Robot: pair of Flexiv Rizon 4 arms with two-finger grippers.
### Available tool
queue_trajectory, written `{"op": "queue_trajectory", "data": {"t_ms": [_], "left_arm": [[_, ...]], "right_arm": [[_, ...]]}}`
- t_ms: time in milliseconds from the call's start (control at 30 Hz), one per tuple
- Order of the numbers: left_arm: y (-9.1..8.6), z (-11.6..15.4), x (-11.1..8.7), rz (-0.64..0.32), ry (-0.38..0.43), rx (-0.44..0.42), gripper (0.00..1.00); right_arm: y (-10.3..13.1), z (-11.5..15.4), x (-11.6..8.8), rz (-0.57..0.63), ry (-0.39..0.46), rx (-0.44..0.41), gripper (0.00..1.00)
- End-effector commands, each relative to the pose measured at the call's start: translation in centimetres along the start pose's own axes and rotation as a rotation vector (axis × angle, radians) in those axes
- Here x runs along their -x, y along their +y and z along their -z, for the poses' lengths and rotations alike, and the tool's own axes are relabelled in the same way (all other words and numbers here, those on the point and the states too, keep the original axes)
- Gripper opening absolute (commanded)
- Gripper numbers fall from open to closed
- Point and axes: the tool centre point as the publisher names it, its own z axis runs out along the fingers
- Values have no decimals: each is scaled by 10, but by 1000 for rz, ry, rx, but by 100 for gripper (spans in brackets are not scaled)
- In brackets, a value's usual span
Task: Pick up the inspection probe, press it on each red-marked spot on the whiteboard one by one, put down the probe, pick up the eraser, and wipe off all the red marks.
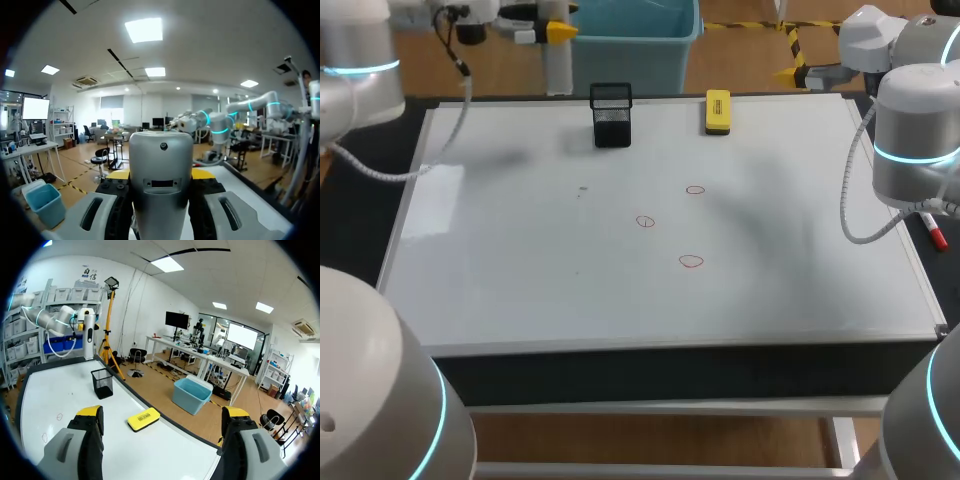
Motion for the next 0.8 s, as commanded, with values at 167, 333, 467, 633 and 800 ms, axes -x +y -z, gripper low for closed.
{"op": "queue_trajectory", "data": {"t_ms": [167, 333, 467, 633, 800], "left_arm": [[18, 28, -17, 1, -218, -11, 0], [32, 42, -19, 7, -235, -10, 0], [46, 50, -20, -3, -239, -13, 0], [57, 58, -20, -12, -239, -24, 0], [67, 62, -16, -12, -254, -11, 0]], "right_arm": [[0, 0, 0, 0, 1, -1, 100], [0, 0, 0, 0, 1, -1, 100], [0, 0, 0, 0, 1, -1, 100], [0, 0, 0, 0, 1, -1, 100], [0, 0, 0, 0, 1, -1, 100]]}}
